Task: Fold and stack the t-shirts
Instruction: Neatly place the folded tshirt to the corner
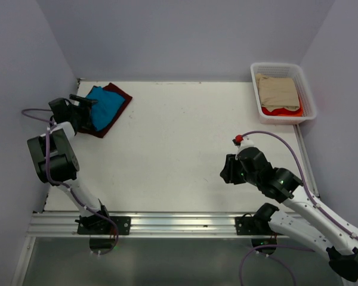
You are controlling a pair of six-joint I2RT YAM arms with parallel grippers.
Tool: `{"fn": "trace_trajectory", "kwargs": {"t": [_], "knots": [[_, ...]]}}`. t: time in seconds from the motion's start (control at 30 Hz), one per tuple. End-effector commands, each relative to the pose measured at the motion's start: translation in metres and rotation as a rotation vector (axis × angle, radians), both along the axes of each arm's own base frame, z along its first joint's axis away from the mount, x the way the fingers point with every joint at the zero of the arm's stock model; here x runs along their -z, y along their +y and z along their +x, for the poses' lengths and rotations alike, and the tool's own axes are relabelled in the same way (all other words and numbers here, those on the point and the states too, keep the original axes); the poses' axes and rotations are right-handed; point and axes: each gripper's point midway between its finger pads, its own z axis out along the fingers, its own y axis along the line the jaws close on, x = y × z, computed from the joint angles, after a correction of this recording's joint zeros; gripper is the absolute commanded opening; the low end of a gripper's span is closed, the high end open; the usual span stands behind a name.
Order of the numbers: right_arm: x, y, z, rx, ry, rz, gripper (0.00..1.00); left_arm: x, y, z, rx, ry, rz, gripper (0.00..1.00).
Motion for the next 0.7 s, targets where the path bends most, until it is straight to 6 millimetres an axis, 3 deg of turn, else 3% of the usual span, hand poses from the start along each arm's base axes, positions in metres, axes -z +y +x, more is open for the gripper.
{"fn": "trace_trajectory", "kwargs": {"t": [0.0,0.03,0.1,0.13,0.2,0.23,0.37,0.4,0.47,0.5,0.53,0.57,0.6,0.67], "knots": [[-0.002,0.006,0.004,-0.026,-0.021,0.013,0.41,-0.038,0.020,-0.022,-0.149,-0.006,0.095,1.00],[-0.001,0.007,0.004,-0.027,-0.018,0.012,0.41,-0.058,0.021,-0.029,-0.169,-0.036,0.119,1.00],[-0.001,0.007,0.004,-0.028,-0.018,0.010,0.42,-0.068,0.024,-0.039,-0.206,-0.043,0.145,1.00],[-0.001,0.007,0.004,-0.027,-0.019,0.010,0.42,-0.092,0.023,-0.044,-0.218,-0.097,0.167,1.00],[-0.002,0.007,0.004,-0.028,-0.022,0.014,0.42,-0.110,0.022,-0.049,-0.231,-0.143,0.187,1.00],[-0.002,0.006,0.003,-0.029,-0.024,0.017,0.41,-0.132,0.022,-0.051,-0.233,-0.204,0.209,1.00],[-0.004,0.006,0.003,-0.027,-0.032,0.027,0.34,-0.162,0.020,-0.043,-0.200,-0.292,0.251,0.99],[-0.004,0.006,0.003,-0.027,-0.032,0.026,0.26,-0.165,0.020,-0.039,-0.185,-0.311,0.257,0.95],[-0.004,0.006,0.003,-0.021,-0.033,0.027,0.16,-0.171,0.012,-0.024,-0.116,-0.384,0.234,0.72],[-0.004,0.006,0.003,-0.020,-0.031,0.027,0.05,-0.162,0.010,-0.010,-0.079,-0.412,0.224,0.58],[-0.003,0.006,0.003,-0.020,-0.030,0.026,0.00,-0.155,0.003,-0.003,-0.019,-0.405,0.190,0.36],[-0.003,0.006,0.003,-0.020,-0.026,0.025,0.00,-0.167,0.001,0.009,0.019,-0.439,0.180,0.24],[-0.002,0.005,0.003,-0.019,-0.026,0.023,0.00,-0.137,0.002,0.025,0.055,-0.397,0.144,0.02],[-0.002,0.006,0.003,-0.016,-0.023,0.025,0.00,-0.129,0.000,0.043,0.104,-0.390,0.118,0.00]]}}
